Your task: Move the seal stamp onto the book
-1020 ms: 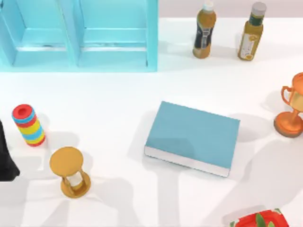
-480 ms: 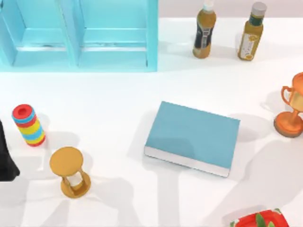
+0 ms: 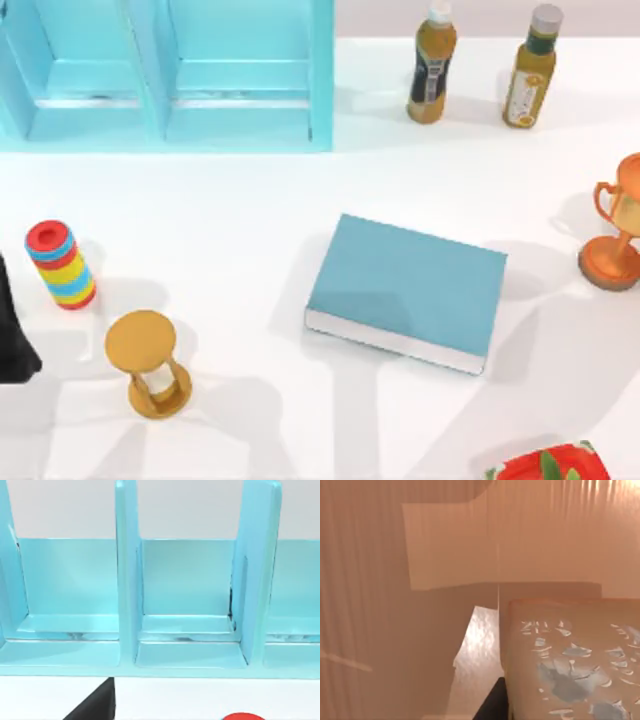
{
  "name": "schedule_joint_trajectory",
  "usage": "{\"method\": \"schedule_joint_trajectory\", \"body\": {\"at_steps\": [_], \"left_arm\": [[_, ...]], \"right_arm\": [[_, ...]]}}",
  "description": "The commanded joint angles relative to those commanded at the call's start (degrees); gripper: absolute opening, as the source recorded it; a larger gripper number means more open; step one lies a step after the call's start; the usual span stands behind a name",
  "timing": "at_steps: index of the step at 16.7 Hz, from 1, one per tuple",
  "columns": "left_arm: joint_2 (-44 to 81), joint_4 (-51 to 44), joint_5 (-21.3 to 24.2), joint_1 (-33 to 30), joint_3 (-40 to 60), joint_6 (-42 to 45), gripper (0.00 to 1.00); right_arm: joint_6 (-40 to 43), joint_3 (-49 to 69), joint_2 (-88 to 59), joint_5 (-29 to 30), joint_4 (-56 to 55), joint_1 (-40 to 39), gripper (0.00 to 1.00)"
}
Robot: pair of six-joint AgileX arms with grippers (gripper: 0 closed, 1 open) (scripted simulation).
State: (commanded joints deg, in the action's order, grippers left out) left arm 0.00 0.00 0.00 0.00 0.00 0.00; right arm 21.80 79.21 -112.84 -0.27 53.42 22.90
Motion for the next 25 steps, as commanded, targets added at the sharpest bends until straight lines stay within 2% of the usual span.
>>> {"method": "schedule_joint_trajectory", "body": {"at_steps": [8,15,22,25], "left_arm": [[0.00,0.00,0.00,0.00,0.00,0.00,1.00],[0.00,0.00,0.00,0.00,0.00,0.00,1.00],[0.00,0.00,0.00,0.00,0.00,0.00,1.00],[0.00,0.00,0.00,0.00,0.00,0.00,1.00]], "right_arm": [[-11.19,14.27,7.45,-1.45,12.84,-8.99,0.00],[-21.24,18.10,9.38,0.22,28.65,-21.11,0.00],[-22.65,18.22,9.31,0.35,29.97,-22.69,0.00],[-26.53,20.94,8.42,-0.49,26.33,-26.45,0.00]]}}
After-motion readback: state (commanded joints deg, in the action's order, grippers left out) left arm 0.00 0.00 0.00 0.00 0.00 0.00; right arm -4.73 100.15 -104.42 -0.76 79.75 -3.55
